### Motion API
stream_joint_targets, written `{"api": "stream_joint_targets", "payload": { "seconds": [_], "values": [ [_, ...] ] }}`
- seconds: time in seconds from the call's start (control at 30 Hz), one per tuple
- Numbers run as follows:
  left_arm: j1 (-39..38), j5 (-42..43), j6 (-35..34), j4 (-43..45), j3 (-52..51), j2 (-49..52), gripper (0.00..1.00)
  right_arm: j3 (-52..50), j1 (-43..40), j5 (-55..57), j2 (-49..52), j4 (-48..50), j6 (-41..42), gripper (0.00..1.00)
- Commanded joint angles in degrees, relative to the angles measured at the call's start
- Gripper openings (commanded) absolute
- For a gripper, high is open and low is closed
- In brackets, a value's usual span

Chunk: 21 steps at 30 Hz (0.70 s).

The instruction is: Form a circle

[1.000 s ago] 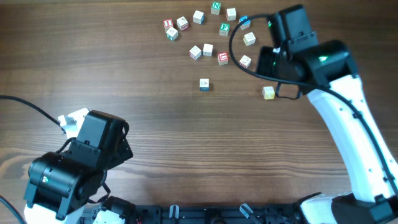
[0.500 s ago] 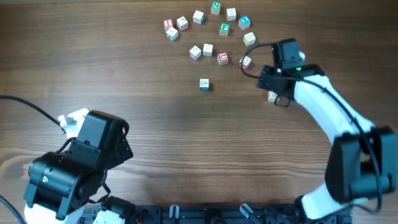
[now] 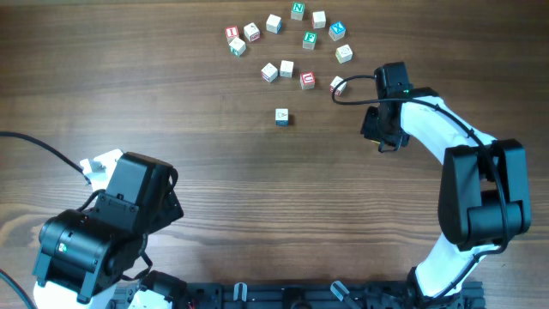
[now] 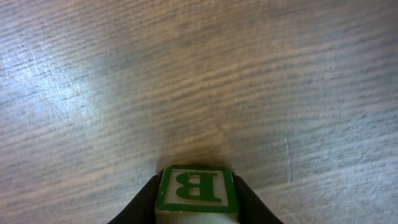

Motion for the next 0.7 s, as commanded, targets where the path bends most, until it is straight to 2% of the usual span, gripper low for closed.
{"api": "stream_joint_targets", "payload": {
  "seconds": [0.0, 0.17, 0.3, 0.37, 0.5, 0.67],
  "values": [
    [0.3, 0.0, -0.9, 0.0, -0.2, -0.1, 1.0, 0.3, 0.3, -5.9, 1.3, -3.0, 0.0, 0.27],
    [0.3, 0.0, -0.9, 0.0, -0.2, -0.1, 1.0, 0.3, 1.6, -16.9, -2.9, -2.9, 0.1, 0.27],
    [0.3, 0.0, -0.9, 0.0, -0.2, -0.1, 1.0, 0.2, 6.4, -18.9, -3.3, -0.5, 0.6, 0.27],
    [0.3, 0.0, -0.9, 0.0, -0.2, -0.1, 1.0, 0.1, 10.1, -17.6, -3.3, 1.6, 0.7, 0.27],
    [0.3, 0.0, -0.9, 0.0, -0.2, -0.1, 1.0, 0.1, 17.7, -5.6, -3.2, 6.0, 2.7, 0.33],
    [0.3, 0.0, -0.9, 0.0, -0.2, -0.1, 1.0, 0.1, 21.2, -4.4, -1.1, 12.2, 3.0, 0.33]
  ]
}}
